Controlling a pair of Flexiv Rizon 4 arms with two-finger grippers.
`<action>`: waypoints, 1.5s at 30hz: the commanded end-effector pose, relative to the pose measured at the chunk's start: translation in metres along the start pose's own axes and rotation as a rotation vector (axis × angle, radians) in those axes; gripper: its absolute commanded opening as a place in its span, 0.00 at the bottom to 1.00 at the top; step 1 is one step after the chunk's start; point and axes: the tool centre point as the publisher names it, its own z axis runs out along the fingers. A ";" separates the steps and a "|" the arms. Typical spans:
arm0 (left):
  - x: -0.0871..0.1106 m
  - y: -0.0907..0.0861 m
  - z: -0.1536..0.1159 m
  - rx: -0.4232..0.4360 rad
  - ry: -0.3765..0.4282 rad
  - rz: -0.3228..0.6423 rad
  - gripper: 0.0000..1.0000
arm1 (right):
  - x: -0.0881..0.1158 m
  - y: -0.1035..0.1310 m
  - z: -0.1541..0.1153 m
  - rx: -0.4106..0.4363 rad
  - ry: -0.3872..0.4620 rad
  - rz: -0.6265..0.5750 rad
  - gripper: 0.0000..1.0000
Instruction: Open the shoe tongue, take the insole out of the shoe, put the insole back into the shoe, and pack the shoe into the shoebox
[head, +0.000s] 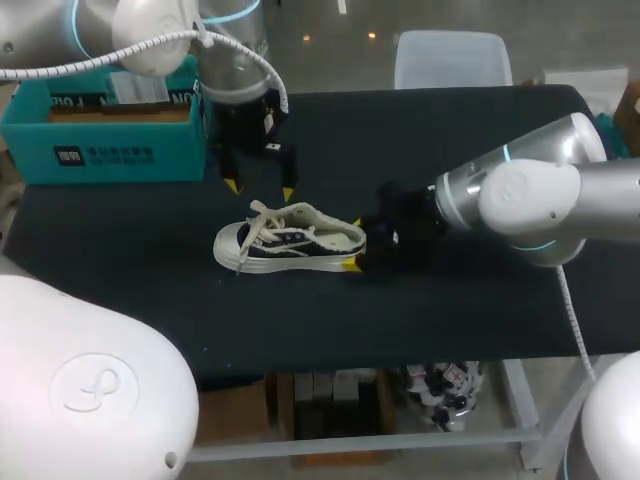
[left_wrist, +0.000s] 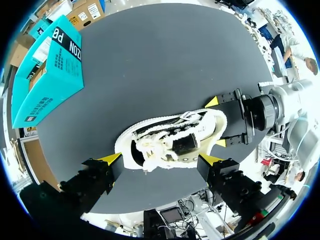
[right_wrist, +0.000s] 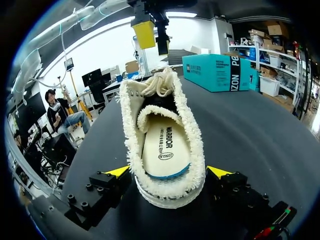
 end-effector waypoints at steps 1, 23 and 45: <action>0.000 -0.002 0.002 -0.007 0.001 0.002 1.00 | -0.003 -0.001 0.006 -0.011 0.011 -0.004 1.00; 0.010 -0.005 0.006 -0.044 0.037 -0.066 1.00 | -0.002 -0.007 0.011 -0.014 0.029 -0.011 0.00; 0.055 -0.011 0.031 -0.032 -0.150 -0.091 0.89 | 0.001 -0.006 0.012 -0.009 0.015 -0.014 0.00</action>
